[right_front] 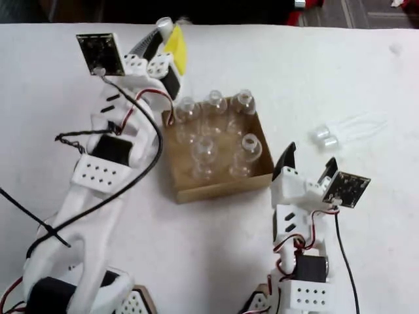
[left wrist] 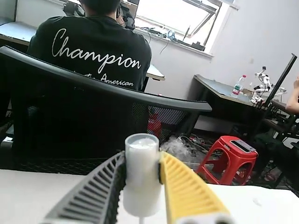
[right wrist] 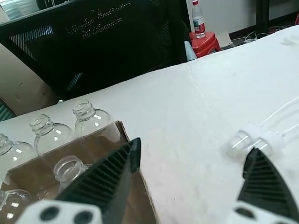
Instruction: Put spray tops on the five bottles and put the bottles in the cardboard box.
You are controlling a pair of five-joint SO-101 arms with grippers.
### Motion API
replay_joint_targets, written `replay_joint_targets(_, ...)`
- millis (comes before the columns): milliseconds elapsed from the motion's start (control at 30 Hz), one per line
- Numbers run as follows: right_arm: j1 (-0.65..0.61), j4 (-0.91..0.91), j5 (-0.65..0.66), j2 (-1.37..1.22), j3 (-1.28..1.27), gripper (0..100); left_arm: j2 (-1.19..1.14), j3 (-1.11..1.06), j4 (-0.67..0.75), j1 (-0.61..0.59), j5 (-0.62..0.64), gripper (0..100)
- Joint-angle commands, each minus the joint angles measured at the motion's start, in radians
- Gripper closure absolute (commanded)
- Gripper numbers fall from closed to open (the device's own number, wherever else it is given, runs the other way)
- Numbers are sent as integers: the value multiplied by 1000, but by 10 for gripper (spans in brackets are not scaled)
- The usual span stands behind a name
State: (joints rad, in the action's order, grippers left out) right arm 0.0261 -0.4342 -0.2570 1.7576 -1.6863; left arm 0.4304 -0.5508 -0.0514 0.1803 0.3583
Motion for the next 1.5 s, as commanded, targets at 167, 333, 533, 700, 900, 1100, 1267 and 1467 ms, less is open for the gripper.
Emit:
replay_joint_targets(167,10,2,9,8,-6,680,7,86,-2,-13,5,976)
replay_joint_targets(333,10,2,9,8,-6,680,1,89,0,-38,5,976)
replay_joint_targets(533,8,2,9,8,-6,680,-1,83,-8,-36,9,976)
replay_joint_targets(700,10,2,9,8,-6,680,-2,43,0,-30,3,976)
replay_joint_targets(900,10,2,9,8,-6,680,-2,21,0,-30,3,976)
replay_joint_targets(1100,10,2,9,8,-6,680,-8,-35,68,-27,2,976)
replay_joint_targets(1267,10,2,9,8,-6,680,-74,-71,181,-33,2,976)
replay_joint_targets(1467,10,2,9,8,-6,680,-105,-78,184,-28,2,976)
